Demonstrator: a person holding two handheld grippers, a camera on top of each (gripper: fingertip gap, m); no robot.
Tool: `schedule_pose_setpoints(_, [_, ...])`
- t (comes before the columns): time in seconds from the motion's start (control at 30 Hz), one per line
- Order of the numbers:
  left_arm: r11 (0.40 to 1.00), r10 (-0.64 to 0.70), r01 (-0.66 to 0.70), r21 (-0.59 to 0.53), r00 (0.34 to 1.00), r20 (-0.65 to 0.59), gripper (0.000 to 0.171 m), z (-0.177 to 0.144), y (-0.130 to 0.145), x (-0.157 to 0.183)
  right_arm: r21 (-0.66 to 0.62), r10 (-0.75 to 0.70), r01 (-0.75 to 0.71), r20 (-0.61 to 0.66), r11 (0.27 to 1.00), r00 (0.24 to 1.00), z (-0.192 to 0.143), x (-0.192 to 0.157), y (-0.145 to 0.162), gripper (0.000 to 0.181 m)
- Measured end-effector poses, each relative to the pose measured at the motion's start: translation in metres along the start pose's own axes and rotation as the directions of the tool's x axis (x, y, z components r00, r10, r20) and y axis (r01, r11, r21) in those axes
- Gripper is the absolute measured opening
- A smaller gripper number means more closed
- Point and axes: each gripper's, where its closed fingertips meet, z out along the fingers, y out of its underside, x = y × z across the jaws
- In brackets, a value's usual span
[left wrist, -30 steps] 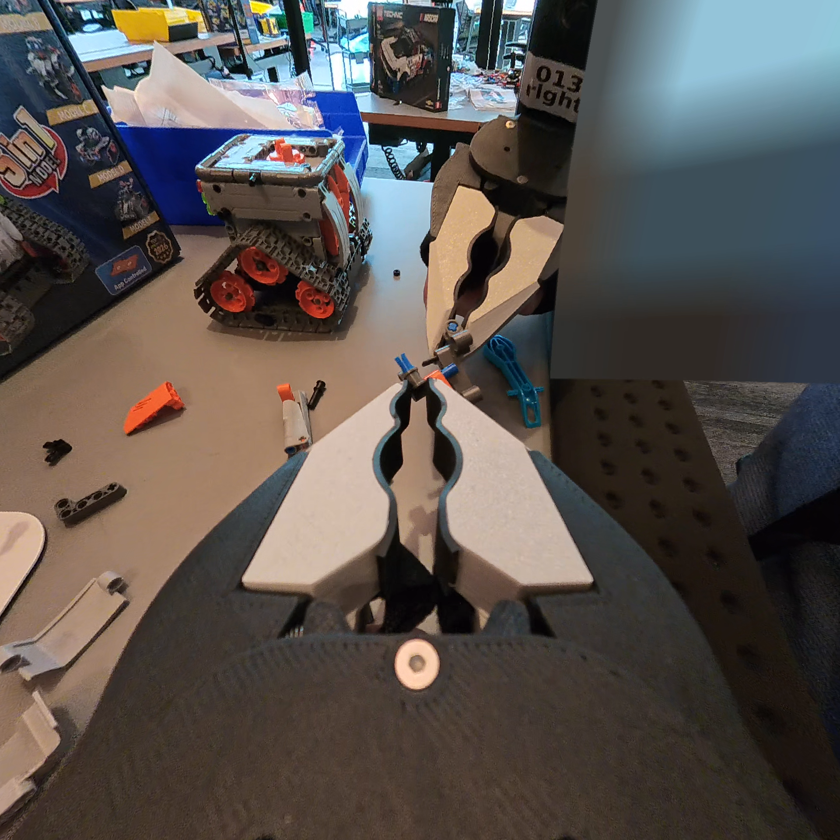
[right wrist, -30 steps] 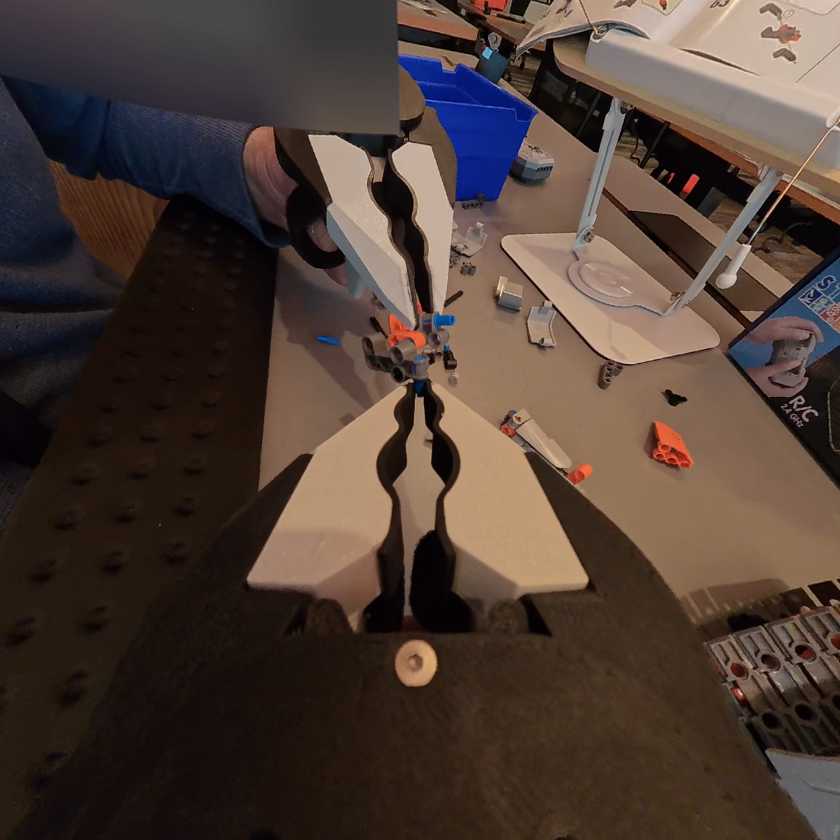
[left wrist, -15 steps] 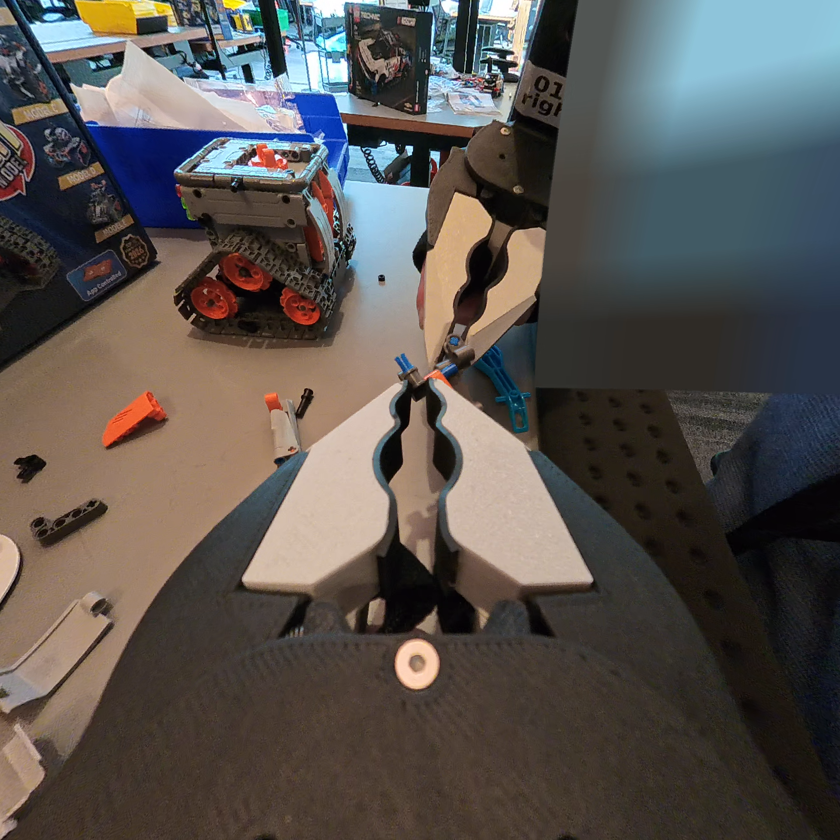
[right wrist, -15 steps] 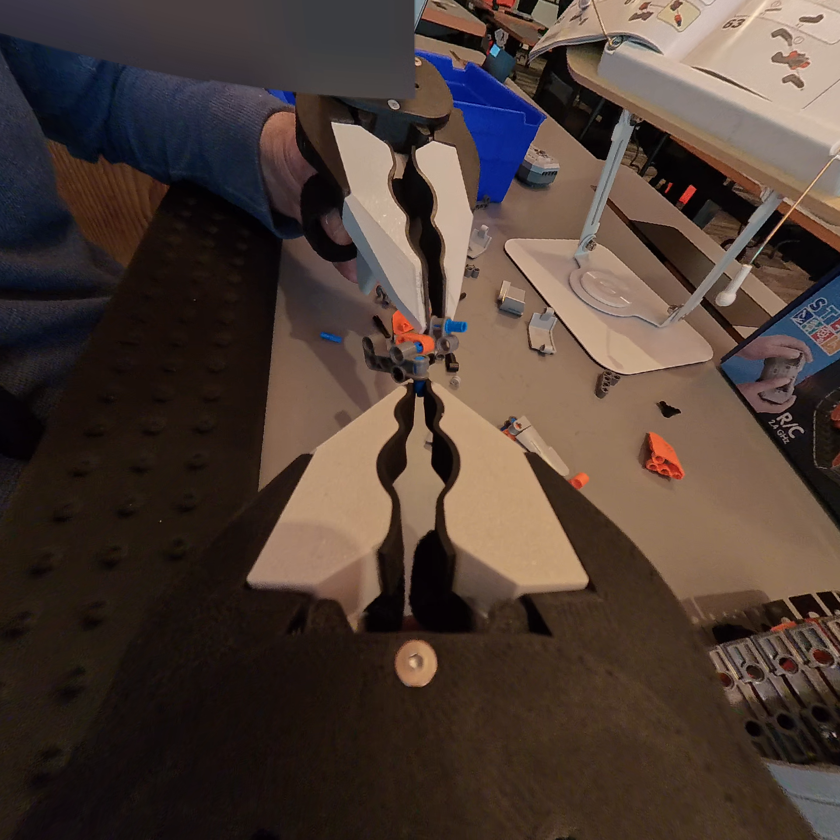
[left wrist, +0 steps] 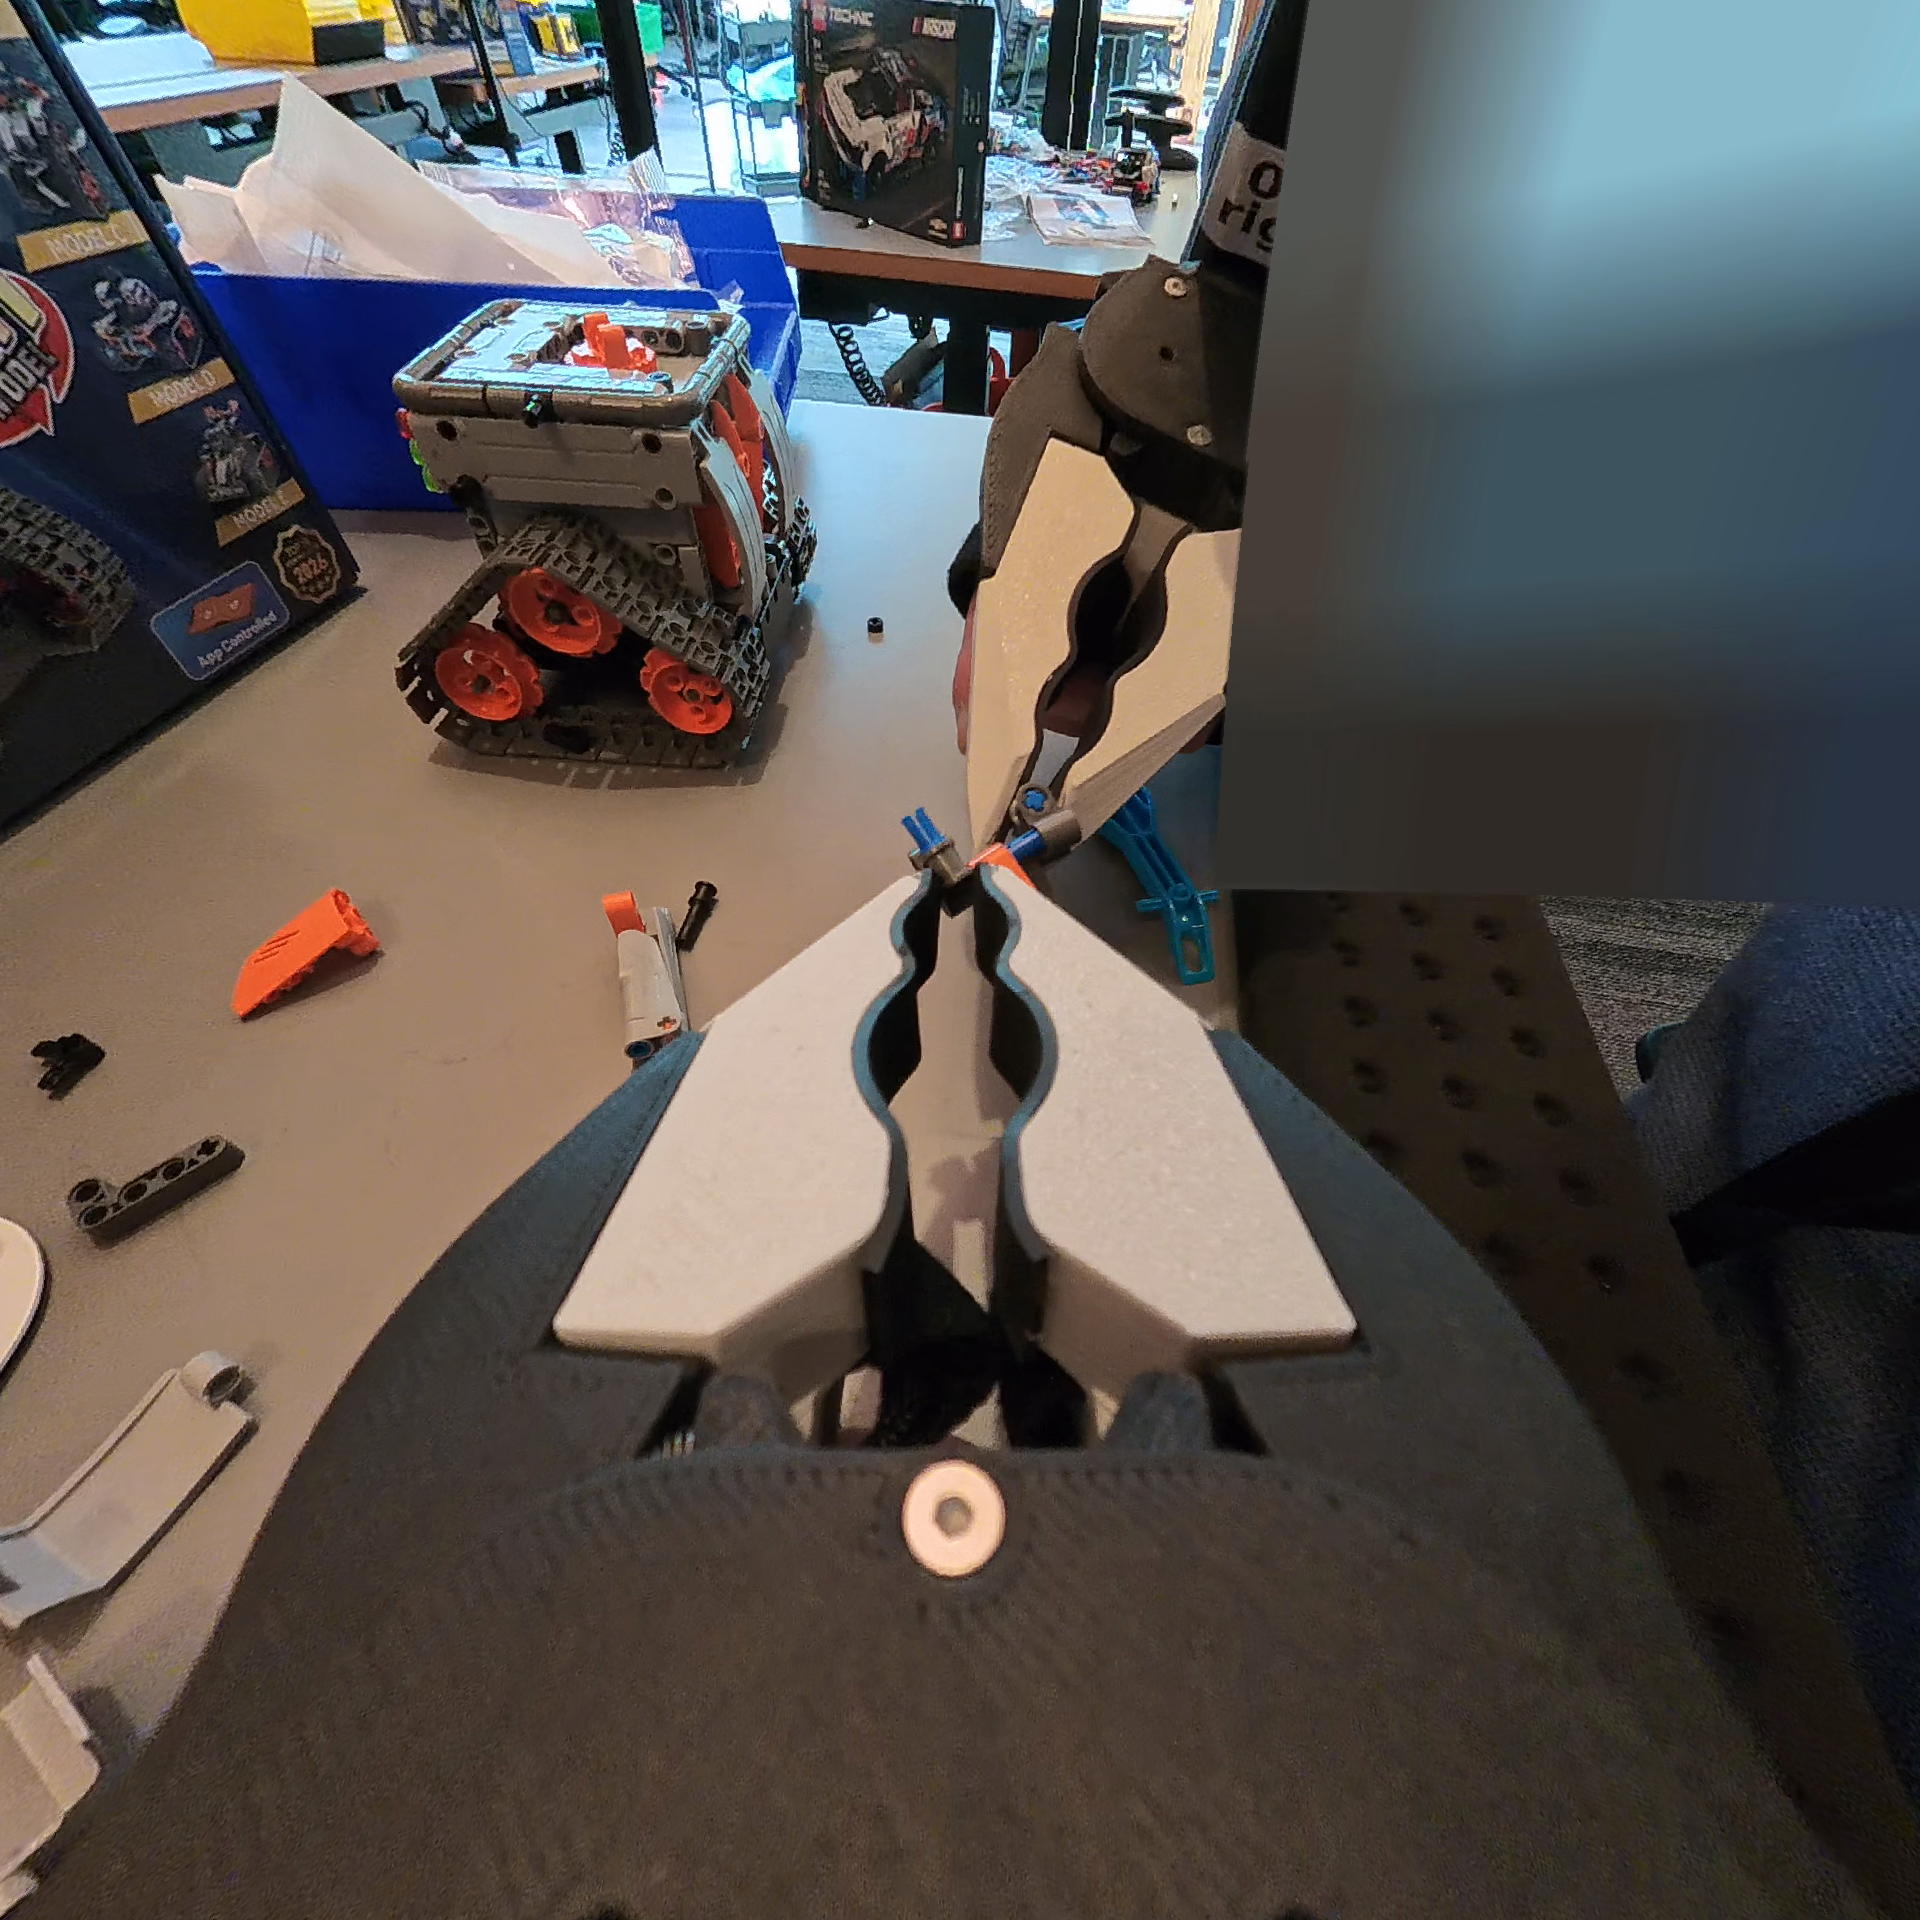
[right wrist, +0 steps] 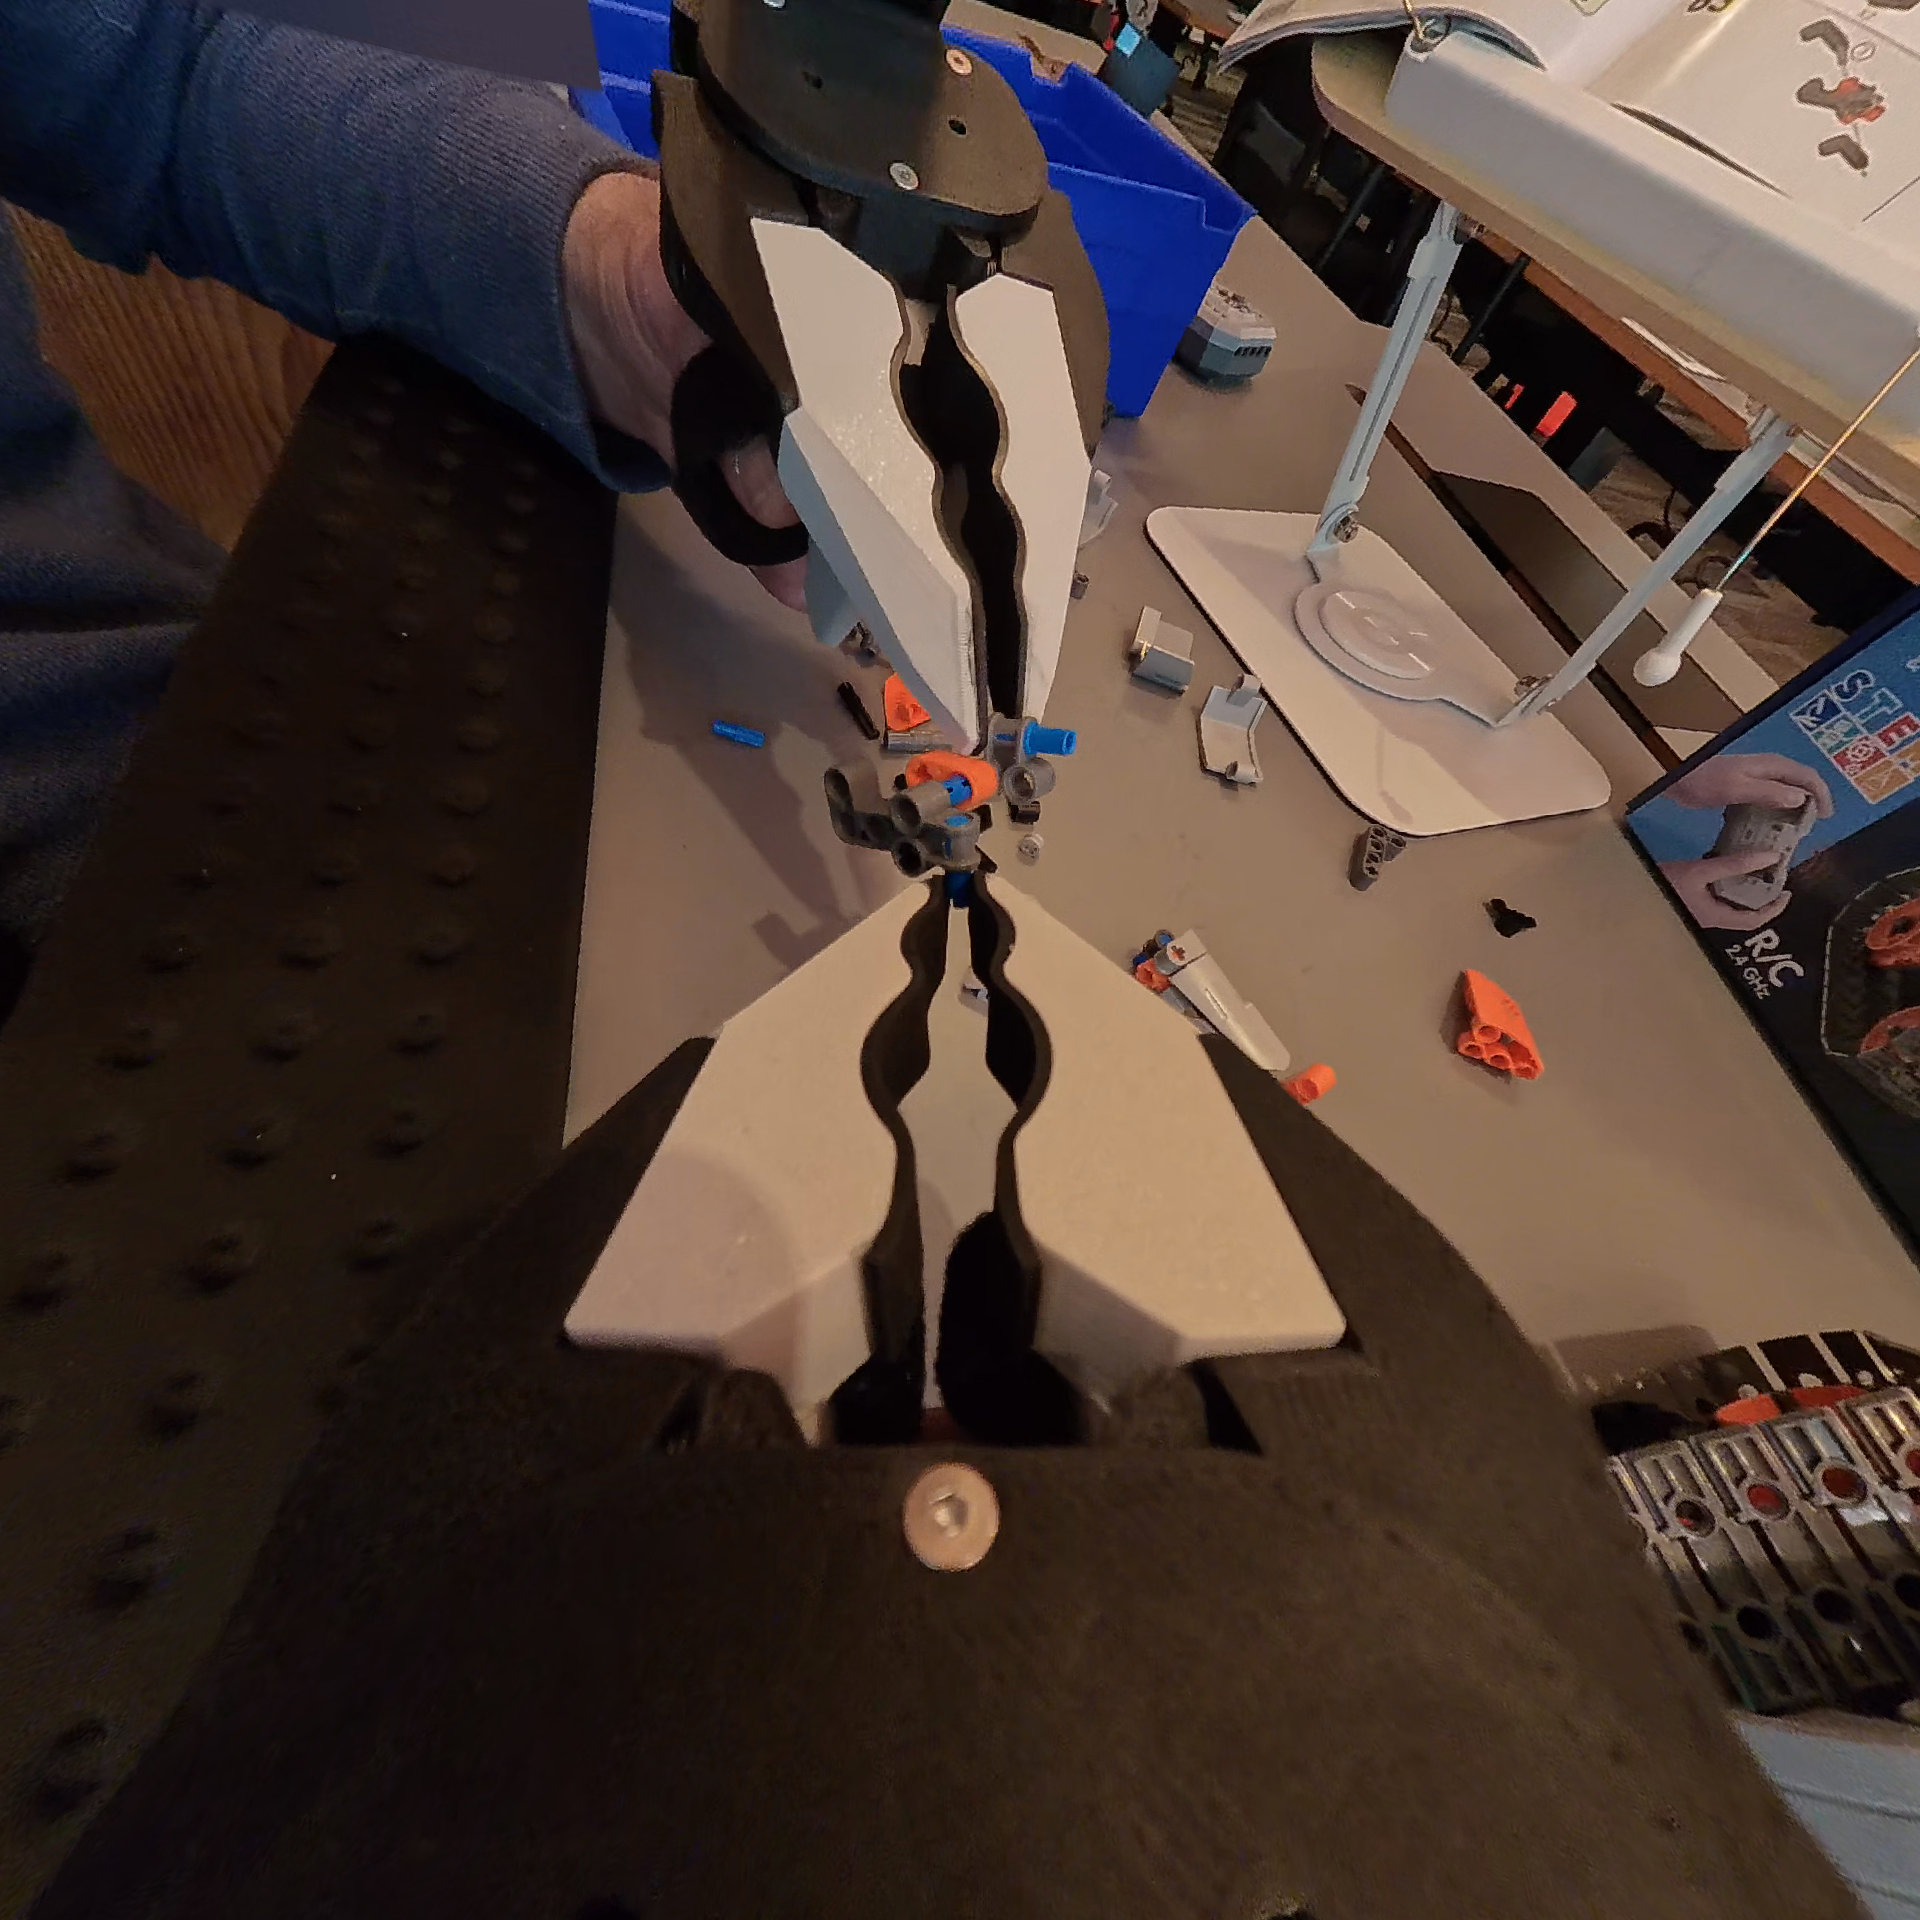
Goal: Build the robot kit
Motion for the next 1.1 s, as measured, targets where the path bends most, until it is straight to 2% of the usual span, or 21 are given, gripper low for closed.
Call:
schedule_pose_setpoints(0.53, [0.998, 0.062, -0.062, 0.001, 0.998, 0.032, 0.004, -0.001, -0.002, 0.0, 0.003, 0.0, 0.0, -0.004, 1.0, 1.0, -0.001, 0.001, -0.001, 0.002])
schedule_pose_setpoints(0.87, [1.0, 0.018, -0.017, -0.024, 0.999, 0.049, 0.004, -0.01, 0.002, -0.008, -0.002, 0.018, -0.018, 0.017, 1.0, 1.0, -0.001, 0.0, 0.003, 0.001])
schedule_pose_setpoints(1.1, [0.999, 0.041, -0.041, -0.008, 0.998, 0.043, 0.004, -0.01, -0.005, -0.002, 0.025, 0.047, -0.048, 0.04, 0.999, 0.998, 0.0, -0.002, -0.001, 0.001])
